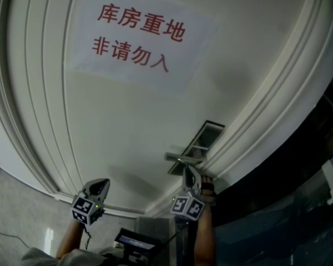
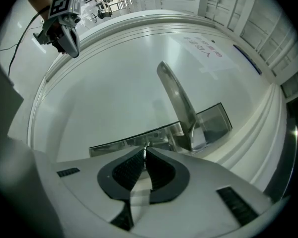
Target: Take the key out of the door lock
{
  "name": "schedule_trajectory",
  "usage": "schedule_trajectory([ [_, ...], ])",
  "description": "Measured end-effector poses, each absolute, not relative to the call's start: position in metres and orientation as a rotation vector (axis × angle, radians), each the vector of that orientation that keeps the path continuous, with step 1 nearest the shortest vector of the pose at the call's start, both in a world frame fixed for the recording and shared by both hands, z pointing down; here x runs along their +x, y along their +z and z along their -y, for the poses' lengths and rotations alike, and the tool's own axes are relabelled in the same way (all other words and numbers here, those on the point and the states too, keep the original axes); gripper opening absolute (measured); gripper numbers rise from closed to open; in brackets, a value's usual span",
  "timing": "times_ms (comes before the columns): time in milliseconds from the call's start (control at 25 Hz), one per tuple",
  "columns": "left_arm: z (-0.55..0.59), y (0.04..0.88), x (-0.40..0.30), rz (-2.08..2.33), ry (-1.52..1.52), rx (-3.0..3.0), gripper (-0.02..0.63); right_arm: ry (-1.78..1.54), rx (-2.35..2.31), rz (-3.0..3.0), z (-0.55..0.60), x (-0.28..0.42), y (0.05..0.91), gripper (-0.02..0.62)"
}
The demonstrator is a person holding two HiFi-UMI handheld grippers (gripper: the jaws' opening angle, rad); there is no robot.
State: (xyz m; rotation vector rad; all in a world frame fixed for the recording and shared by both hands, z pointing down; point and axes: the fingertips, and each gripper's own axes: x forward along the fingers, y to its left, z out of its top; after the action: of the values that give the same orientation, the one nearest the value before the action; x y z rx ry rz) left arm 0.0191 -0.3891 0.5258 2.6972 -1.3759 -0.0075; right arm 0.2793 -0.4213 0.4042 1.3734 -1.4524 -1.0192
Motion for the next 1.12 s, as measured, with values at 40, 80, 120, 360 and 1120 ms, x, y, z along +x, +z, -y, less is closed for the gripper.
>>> schedule_trajectory([
  [40, 0.3892, 0.5256, 0.0198, 1.376, -0.009, 2.697, 0.006, -1.028, 1.361, 1.440, 0.4214, 0.2795, 0.4044, 0.025],
  [80, 0.3891, 0.5254, 0.0204, 1.376, -0.010, 2.697, 0.006, -1.035, 1.349, 1.429, 0.4214, 0.2795, 0.4047, 0.025],
  [120, 0.3890, 0.5253, 0.0209, 1.377, -0.012, 2.697, 0.006, -1.042, 1.337, 1.421, 0.4214, 0.2794, 0.4051, 0.025],
  [360, 0.3893, 0.5258, 0.0219, 1.386, -0.016, 2.695, 0.006, -1.097, 1.258, 1.340, 0.4217, 0.2795, 0.4077, 0.025],
  [1120, 0.3831, 0.5222, 0.0183, 1.390, -0.018, 2.700, 0.006, -1.088, 1.222, 1.272, 0.4221, 0.2829, 0.4141, 0.023],
])
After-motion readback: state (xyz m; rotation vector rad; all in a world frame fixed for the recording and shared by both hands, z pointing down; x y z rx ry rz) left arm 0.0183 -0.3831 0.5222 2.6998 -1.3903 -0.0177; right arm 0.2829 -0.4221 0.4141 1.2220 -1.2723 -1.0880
